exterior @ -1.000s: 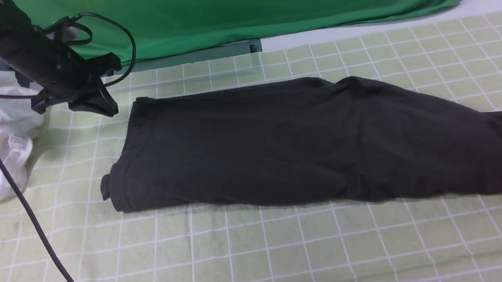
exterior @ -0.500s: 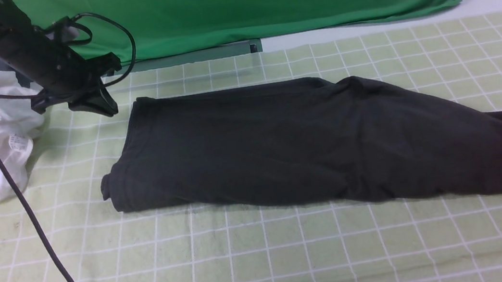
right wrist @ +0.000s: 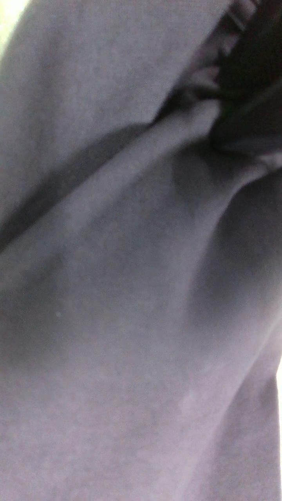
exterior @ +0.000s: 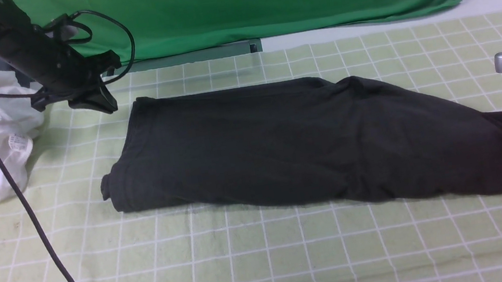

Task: Fold a long-sleeved shirt over a green coffee tablecloth.
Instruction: 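Pull the folded dark garment lengthwise by its ends to straighten it flat on the table, then fold the right end of the dark garment over onto its left end with the right gripper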

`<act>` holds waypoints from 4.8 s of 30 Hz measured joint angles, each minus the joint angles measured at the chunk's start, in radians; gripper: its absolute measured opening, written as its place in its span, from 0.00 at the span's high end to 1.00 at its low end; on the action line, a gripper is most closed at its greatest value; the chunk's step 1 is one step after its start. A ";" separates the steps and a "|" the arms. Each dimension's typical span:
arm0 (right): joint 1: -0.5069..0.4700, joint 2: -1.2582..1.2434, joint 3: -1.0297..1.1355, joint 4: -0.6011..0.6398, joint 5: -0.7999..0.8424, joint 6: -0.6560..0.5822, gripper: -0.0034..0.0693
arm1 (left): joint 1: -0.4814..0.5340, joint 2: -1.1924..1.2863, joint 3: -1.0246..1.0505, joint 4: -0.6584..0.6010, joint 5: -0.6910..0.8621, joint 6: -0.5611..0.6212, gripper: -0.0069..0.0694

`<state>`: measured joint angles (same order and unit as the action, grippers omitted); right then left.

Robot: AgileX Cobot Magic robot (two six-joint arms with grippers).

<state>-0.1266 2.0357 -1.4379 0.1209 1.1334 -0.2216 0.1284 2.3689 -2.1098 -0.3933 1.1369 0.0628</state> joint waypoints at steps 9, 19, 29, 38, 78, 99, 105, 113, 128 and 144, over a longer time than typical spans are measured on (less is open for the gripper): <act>-0.025 -0.084 -0.047 -0.045 0.034 -0.013 0.94 | 0.000 0.000 0.000 0.000 0.001 0.000 0.89; -0.034 -0.066 -0.048 -0.107 -0.143 0.005 0.76 | 0.000 0.000 0.000 -0.023 0.013 0.000 0.89; -0.045 -0.086 -0.110 -0.259 -0.127 0.116 0.21 | 0.000 -0.059 -0.022 -0.026 0.078 0.000 0.89; -0.116 -0.161 -0.133 -0.178 0.058 0.147 0.20 | -0.005 -0.216 0.054 -0.029 0.078 -0.011 0.88; -0.146 -0.009 0.036 0.079 -0.206 -0.022 0.87 | -0.169 -0.430 0.676 0.199 0.014 -0.107 0.44; -0.146 -0.021 0.033 0.075 -0.144 -0.045 0.88 | -0.169 -0.342 0.682 0.048 -0.017 0.048 0.78; -0.175 -0.100 0.033 0.048 -0.051 -0.050 0.88 | -0.181 -0.423 0.860 0.036 -0.094 0.046 0.82; -0.222 -0.209 0.033 -0.020 0.076 -0.041 0.88 | -0.201 -0.555 1.030 -0.031 -0.129 0.066 0.82; -0.225 -0.241 -0.001 -0.256 0.089 0.016 0.88 | -0.201 -0.730 1.048 -0.045 0.013 0.071 0.45; -0.206 -0.323 -0.144 -0.046 0.089 0.087 0.88 | -0.200 -0.740 0.697 0.018 -0.016 0.068 0.32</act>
<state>-0.3329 1.7125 -1.5816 0.0744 1.2225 -0.1346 -0.0713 1.6293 -1.4125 -0.3754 1.1207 0.1306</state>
